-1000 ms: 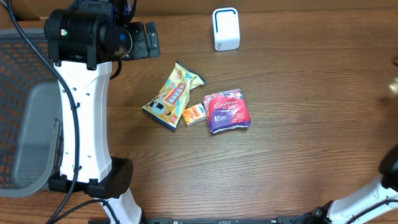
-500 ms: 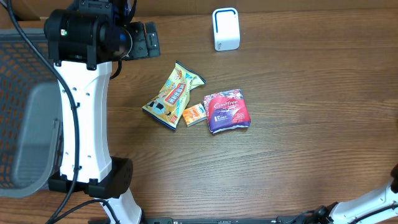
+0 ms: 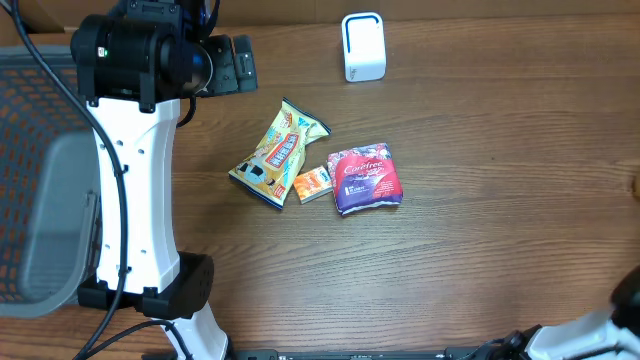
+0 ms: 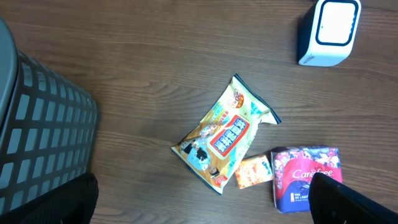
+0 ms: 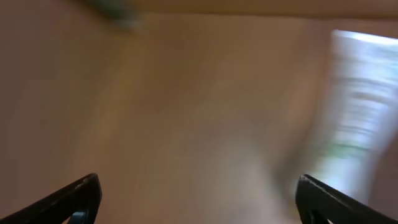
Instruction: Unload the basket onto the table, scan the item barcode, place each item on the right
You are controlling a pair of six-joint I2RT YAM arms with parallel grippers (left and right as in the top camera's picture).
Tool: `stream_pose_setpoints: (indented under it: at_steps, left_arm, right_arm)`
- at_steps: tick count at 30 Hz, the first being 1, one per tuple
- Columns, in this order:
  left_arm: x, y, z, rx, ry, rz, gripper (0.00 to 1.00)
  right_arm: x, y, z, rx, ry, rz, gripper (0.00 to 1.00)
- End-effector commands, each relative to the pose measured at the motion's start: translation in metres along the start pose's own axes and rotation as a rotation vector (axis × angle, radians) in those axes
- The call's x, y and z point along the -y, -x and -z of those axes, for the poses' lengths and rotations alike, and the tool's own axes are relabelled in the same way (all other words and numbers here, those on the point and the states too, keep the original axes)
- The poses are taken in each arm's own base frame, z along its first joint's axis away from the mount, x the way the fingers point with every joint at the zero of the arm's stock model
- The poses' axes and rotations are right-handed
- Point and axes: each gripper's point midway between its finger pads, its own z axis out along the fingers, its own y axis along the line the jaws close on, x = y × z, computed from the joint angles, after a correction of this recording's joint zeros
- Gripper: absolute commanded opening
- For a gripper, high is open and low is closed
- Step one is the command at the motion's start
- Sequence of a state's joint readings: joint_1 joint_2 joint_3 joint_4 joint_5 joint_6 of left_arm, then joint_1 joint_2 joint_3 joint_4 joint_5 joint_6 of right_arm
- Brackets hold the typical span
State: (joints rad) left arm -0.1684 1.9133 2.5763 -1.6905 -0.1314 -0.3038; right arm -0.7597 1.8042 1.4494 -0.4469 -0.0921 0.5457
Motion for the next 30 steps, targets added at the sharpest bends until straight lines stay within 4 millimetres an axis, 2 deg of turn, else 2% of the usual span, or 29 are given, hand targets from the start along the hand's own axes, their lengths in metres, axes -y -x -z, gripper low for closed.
stream_pose_setpoints:
  at_steps: [1, 4, 6, 8, 11, 14, 16, 20, 22, 25, 30]
  left_arm:
    - [-0.001, 0.0, 0.004, 0.007, -0.002, -0.006, 1.0]
    - [-0.001, 0.0, 0.004, 0.007, -0.002, -0.006, 1.0]
    - [-0.001, 0.0, 0.004, 0.007, -0.002, -0.006, 1.0]
    - [-0.002, 0.0, 0.004, 0.007, -0.001, -0.004, 1.0]
    - [-0.002, 0.0, 0.004, 0.007, -0.001, -0.004, 1.0]
    - [-0.002, 0.0, 0.004, 0.007, -0.001, -0.004, 1.0]
    - [-0.002, 0.0, 0.004, 0.007, -0.002, -0.005, 1.0]
    - [-0.002, 0.0, 0.004, 0.007, -0.002, -0.005, 1.0]
    - [-0.002, 0.0, 0.004, 0.007, -0.002, -0.005, 1.0]
    - [-0.002, 0.0, 0.004, 0.006, -0.001, -0.004, 1.0]
    - [-0.002, 0.0, 0.004, 0.007, -0.001, -0.004, 1.0]
  right_arm:
    - [-0.14, -0.017, 0.099, -0.143, 0.606, 0.134, 1.0]
    - [-0.18, -0.071, 0.129, -0.338, 0.793, 0.197, 1.0]
    - [-0.192, -0.113, 0.138, -0.457, 0.841, 0.267, 1.0]
    - [-0.197, -0.167, 0.144, -0.563, 0.841, 0.393, 1.0]
    - [-0.19, -0.243, 0.142, -0.688, 0.744, 0.576, 1.0]
    - [-0.173, -0.304, 0.135, -0.782, 0.563, 0.708, 1.0]
    - [-0.16, -0.341, 0.13, -0.811, 0.445, 0.816, 1.0]
    - [-0.141, -0.4, 0.125, -0.82, 0.291, 1.028, 1.0]
    - [-0.142, -0.415, 0.132, -0.837, 0.302, 1.063, 1.0]
    - [-0.148, -0.42, 0.138, -0.833, 0.323, 1.079, 1.0]
    - [-0.157, -0.39, 0.133, -0.796, 0.301, 1.034, 1.0]
